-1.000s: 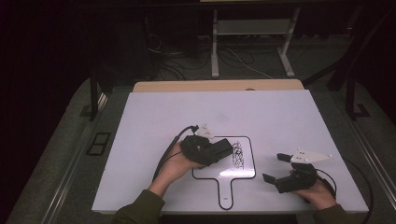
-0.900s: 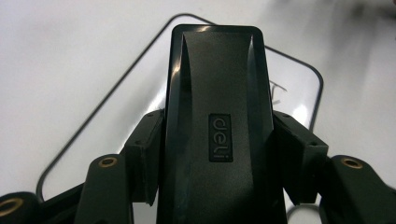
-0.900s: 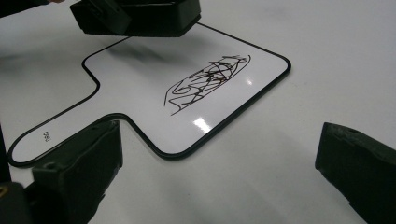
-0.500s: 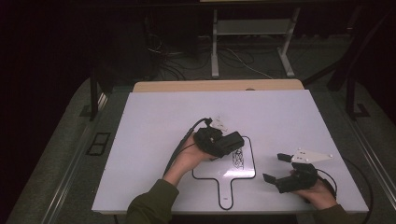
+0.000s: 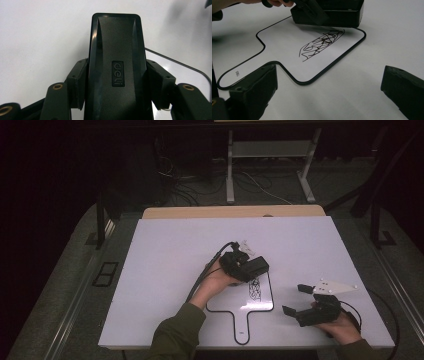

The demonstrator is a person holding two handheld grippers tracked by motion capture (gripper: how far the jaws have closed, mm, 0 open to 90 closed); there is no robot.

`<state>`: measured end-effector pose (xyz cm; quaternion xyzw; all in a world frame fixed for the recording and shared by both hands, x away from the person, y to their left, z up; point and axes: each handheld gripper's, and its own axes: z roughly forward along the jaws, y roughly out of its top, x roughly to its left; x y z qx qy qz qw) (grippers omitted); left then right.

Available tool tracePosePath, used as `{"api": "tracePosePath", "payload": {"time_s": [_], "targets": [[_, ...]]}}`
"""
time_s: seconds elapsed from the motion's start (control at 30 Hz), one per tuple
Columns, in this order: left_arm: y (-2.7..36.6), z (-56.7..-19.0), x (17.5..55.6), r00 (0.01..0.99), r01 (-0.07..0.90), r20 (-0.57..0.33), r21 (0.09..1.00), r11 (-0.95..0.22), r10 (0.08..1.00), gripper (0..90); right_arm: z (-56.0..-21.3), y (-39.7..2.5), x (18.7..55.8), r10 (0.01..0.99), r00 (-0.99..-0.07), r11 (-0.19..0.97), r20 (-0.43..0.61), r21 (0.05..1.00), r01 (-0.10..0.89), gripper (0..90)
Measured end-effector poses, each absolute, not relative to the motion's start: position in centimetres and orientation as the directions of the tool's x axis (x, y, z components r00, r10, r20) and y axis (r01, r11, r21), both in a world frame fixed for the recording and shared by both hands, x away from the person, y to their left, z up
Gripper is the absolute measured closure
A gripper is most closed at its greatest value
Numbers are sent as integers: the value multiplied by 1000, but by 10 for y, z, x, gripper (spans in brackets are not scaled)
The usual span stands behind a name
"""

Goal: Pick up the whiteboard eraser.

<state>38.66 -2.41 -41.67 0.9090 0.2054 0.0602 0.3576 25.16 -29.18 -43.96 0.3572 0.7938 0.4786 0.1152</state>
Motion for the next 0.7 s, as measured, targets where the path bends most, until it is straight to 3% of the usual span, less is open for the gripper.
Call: {"api": "tracePosePath", "payload": {"time_s": [0.2,0.23,0.7], "targets": [[-28,-426,389,904,348,-51,666,-660,425,392,-440,-292,251,674,-722,293,154,842,453,0],[-27,-426,391,920,310,-16,643,-700,392,392,-440,-292,251,674,-722,293,154,842,453,0],[-34,-433,388,929,282,17,612,-739,369,392,-440,-292,251,674,-722,294,154,841,454,0]]}}
